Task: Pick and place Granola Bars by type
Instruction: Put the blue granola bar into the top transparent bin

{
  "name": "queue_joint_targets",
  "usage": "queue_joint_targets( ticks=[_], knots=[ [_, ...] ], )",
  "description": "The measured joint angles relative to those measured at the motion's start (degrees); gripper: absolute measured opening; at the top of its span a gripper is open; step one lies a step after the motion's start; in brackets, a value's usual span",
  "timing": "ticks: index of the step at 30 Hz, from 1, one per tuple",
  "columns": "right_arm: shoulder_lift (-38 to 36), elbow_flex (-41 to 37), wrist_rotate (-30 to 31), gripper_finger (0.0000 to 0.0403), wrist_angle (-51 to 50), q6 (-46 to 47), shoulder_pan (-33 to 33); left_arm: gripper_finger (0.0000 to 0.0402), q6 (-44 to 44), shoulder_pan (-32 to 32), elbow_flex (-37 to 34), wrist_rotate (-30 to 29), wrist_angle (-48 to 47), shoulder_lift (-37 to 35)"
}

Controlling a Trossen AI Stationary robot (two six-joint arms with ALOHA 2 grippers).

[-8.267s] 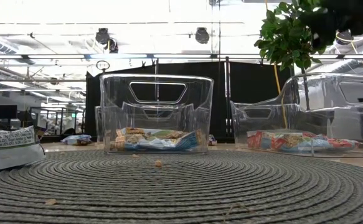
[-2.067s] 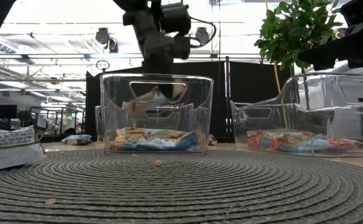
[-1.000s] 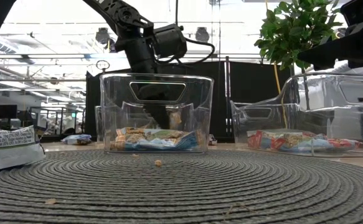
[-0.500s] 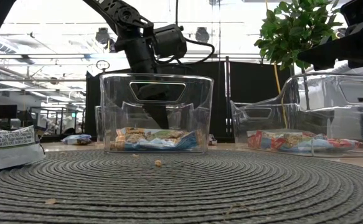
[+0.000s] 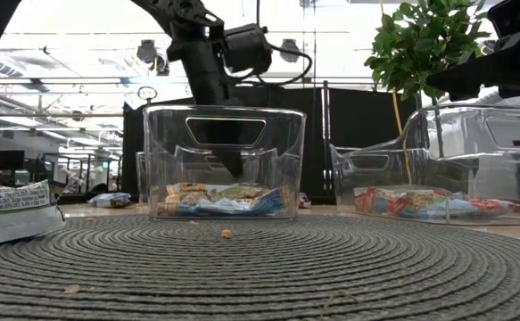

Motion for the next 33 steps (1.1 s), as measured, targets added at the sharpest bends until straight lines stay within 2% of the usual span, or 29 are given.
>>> queue_joint_targets(
  ticks=[5,13,21,25,33],
  knots=[
    [0.0,0.0,-0.02,0.0192,0.0,0.0,0.02,0.0298,-1.6,0.04,4.93,3.56,-3.8,-0.04],
    [0.0,0.0,-0.01,0.0192,0.01,0.0,0.02,0.028,-4.34,-0.62,11.03,7.3,-3.9,-0.07],
    [-0.02,0.0,0.01,0.0192,0.0,-0.08,0.0,0.028,-12.75,-1.87,17.59,15.66,-4.05,-0.07],
    [-0.02,-0.04,1.5,0.0192,1.41,-2.54,-0.02,0.0281,-13.13,-3.13,22.46,19.05,-4.03,-0.07],
    [0.33,-0.07,1.42,0.0192,11.3,-0.12,-0.05,0.0264,-15.05,-4.66,32.01,14.48,-5.35,-0.07]
  ],
)
